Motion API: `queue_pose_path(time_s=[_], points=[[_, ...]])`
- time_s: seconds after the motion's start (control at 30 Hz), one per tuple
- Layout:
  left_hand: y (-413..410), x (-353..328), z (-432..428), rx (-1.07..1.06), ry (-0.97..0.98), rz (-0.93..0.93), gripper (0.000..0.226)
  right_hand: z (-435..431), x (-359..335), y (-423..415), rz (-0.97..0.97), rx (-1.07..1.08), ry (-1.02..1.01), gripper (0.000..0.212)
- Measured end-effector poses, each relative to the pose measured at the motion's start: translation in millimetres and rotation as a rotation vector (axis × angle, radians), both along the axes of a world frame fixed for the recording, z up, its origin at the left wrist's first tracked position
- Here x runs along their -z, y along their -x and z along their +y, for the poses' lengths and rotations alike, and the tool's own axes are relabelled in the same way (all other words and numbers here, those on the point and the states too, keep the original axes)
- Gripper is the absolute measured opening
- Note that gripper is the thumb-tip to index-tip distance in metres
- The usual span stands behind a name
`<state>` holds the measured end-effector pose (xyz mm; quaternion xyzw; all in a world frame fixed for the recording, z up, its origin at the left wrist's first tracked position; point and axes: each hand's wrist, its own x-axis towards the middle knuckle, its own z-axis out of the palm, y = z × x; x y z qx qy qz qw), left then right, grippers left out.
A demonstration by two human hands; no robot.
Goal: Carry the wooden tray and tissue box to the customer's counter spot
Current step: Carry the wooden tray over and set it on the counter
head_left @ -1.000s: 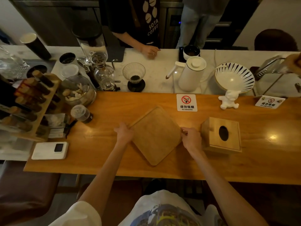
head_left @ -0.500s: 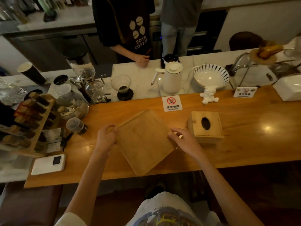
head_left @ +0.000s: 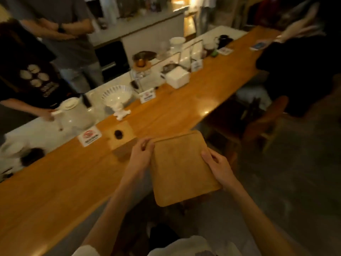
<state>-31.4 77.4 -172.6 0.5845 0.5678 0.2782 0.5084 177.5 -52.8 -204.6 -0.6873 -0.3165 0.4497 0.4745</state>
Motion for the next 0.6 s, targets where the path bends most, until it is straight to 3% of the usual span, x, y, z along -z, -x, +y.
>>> queue_pose_path(time_s=[0.13,0.23,0.47,0.6], points=[[-119.5,7.9,-69.1,0.289,-0.011,-0.014,0.059,-93.1,1.8,-85.1,-0.069,0.264,-0.024,0.043],[-190.7,23.8,-122.5,0.571,-0.073,0.091,0.081,-160.6,0.3,-127.0,-0.112,0.486,-0.042,0.029],[-319.2,38.5,-211.2,0.871,-0.217,0.238,0.077,-266.9,2.4,-205.4,-0.356,0.834,0.063,0.034],[-391.0,37.2,-228.4,0.936,-0.26,0.21,0.072,-299.7,3.6,-257.6,-0.275,0.819,0.057,0.056]])
